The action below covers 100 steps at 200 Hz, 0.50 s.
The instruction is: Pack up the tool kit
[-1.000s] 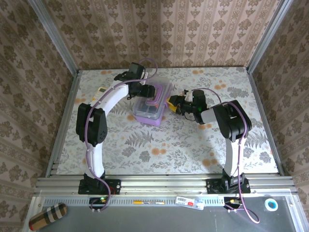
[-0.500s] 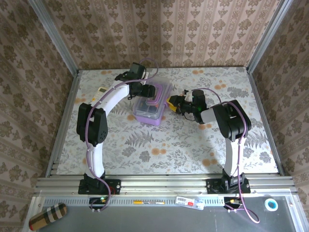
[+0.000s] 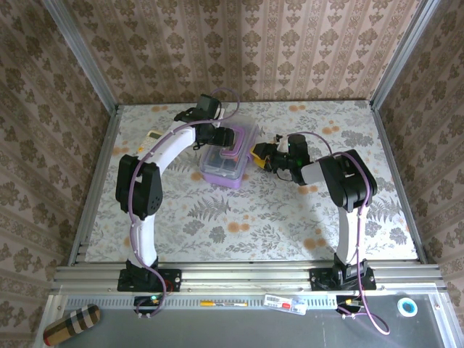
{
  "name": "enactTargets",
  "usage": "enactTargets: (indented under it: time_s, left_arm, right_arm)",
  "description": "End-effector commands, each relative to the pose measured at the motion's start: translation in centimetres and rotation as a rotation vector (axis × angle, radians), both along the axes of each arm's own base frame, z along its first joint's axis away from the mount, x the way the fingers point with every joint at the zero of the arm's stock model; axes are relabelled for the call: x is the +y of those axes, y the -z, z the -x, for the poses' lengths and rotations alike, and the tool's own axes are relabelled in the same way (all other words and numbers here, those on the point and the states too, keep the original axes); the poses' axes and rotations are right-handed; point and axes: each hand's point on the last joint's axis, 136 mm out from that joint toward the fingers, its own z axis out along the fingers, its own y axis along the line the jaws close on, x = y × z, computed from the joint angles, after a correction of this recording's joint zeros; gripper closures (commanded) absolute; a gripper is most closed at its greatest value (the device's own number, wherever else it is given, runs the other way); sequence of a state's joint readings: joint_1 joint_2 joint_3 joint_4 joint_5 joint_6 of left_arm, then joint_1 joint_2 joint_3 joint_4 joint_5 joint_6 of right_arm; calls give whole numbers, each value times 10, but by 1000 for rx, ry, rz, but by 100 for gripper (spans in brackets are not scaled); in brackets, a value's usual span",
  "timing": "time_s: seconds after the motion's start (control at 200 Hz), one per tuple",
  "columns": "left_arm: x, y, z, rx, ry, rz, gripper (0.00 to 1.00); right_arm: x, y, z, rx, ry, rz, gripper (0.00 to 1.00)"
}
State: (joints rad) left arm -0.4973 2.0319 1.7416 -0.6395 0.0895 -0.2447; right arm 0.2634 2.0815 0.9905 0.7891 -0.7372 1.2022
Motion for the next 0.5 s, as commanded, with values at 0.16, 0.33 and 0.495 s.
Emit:
enactTargets:
  time_s: [0.16, 0.33, 0.495]
  left_arm:
    - [-3, 106, 92, 462, 80, -68, 41]
    - [-3, 107, 93, 464, 76, -72, 41]
    - [-3, 107, 92, 462, 75, -72, 41]
  right_arm:
    - [6, 55, 19, 172, -3, 125, 46]
    - [4, 57, 19, 185, -1, 137, 46]
    - [2, 58, 21, 186, -4, 140, 44]
